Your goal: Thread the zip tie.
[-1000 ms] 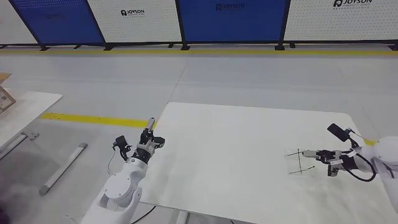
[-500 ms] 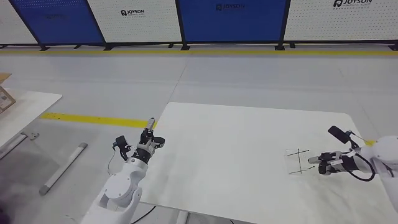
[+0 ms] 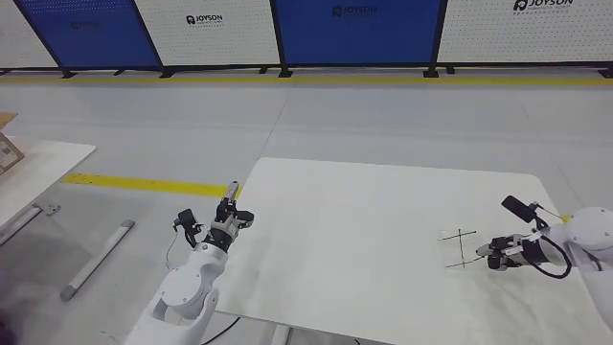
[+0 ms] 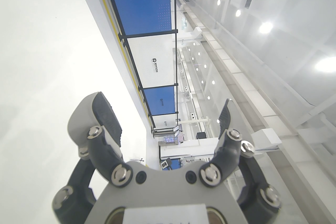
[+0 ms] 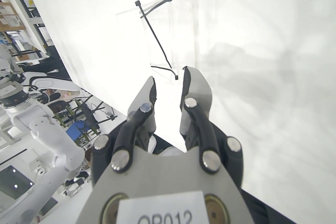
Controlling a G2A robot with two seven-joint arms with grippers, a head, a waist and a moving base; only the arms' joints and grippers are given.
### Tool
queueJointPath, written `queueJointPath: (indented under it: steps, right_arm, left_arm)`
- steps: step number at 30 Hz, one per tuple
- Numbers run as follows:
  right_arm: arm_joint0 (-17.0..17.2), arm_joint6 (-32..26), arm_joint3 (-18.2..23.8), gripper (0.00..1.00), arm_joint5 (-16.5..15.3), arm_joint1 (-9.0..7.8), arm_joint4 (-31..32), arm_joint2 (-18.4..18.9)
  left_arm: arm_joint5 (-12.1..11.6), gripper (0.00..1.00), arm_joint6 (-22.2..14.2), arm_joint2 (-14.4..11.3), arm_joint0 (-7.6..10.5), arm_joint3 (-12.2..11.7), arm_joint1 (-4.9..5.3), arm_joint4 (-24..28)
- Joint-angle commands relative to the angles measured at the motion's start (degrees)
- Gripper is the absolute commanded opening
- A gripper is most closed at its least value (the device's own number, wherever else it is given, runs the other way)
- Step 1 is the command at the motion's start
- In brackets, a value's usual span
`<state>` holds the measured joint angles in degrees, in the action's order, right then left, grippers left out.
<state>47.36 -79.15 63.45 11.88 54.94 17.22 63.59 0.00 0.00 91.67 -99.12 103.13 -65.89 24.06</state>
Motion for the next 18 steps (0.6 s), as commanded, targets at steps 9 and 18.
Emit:
queueJointPath:
  steps: [9,18]
  right_arm:
    - [-1.07,-0.2,-0.88,0.2,0.7,0.2,0.74,-1.56]
    - [-2.31,-0.33,-2.3,0.24,1.3,0.44,1.09,-2.81]
  left_arm:
    - [0.0,1.0,0.0,0.0,0.0,0.0,0.0,0.0]
    - [0.0,1.0,0.0,0.0,0.0,0.0,0.0,0.0]
